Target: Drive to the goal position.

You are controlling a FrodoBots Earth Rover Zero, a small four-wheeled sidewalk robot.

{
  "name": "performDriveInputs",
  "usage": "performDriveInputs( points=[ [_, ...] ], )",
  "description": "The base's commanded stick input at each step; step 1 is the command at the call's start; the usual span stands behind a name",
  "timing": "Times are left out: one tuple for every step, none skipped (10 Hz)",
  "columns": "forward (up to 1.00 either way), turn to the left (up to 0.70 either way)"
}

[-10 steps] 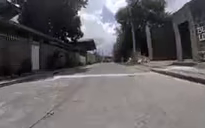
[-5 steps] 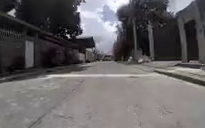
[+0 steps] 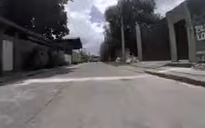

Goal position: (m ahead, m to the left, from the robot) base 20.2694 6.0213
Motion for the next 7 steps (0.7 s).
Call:
performDriveInputs(
  points=[
    [1.0, 0.0],
    [1.0, 0.0],
    [1.0, 0.0],
    [1.0, 0.0],
    [1.0, -0.01],
    [1.0, -0.02],
    [1.0, -0.03]
  ],
)
